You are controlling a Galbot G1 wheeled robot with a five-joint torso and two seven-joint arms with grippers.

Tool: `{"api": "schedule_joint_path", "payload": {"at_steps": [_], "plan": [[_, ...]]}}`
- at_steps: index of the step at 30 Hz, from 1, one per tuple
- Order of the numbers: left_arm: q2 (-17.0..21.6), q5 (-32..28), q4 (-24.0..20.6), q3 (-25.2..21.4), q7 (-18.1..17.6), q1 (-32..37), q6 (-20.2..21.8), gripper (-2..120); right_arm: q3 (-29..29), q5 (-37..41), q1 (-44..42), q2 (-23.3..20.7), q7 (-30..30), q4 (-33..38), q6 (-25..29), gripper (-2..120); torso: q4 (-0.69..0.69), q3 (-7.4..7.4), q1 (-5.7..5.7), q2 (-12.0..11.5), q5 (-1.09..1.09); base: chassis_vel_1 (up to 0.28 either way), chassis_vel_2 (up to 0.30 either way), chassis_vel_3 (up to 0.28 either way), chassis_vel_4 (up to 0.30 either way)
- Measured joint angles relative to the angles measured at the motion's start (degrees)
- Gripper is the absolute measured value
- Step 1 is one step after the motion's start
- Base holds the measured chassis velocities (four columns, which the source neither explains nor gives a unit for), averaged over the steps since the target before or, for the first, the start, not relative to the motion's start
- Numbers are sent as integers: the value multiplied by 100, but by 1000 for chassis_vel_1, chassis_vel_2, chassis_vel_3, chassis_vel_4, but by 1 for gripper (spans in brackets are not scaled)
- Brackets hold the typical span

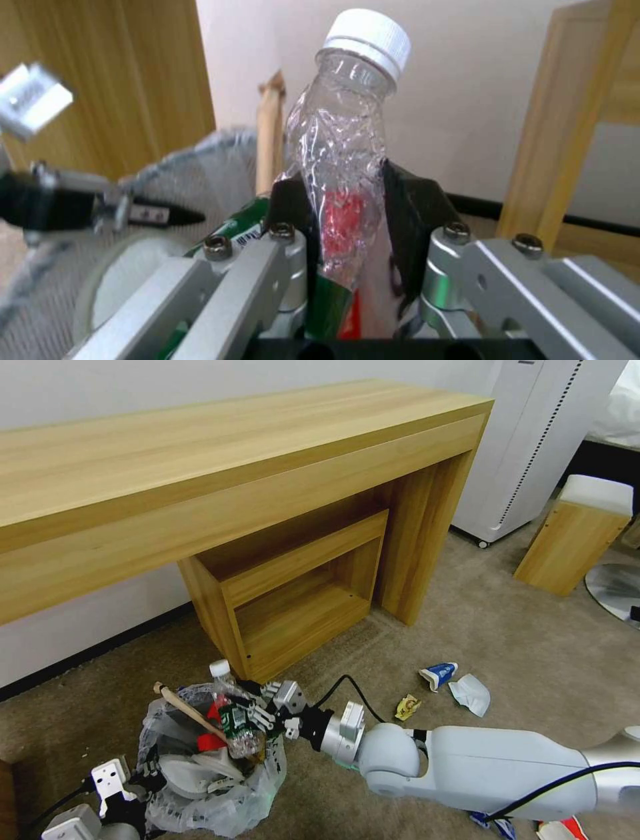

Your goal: Pick up the trash bin and place the garbage on the floor into it.

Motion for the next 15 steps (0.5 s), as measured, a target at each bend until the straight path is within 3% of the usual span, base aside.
{"api": "schedule_joint_path", "payload": {"at_steps": [15], "plan": [[-94, 34, -23, 15, 9, -19, -11, 0, -333, -280, 27, 335, 215, -461, -7, 20, 0, 0, 0, 0, 0, 0, 0, 0, 0]]}}
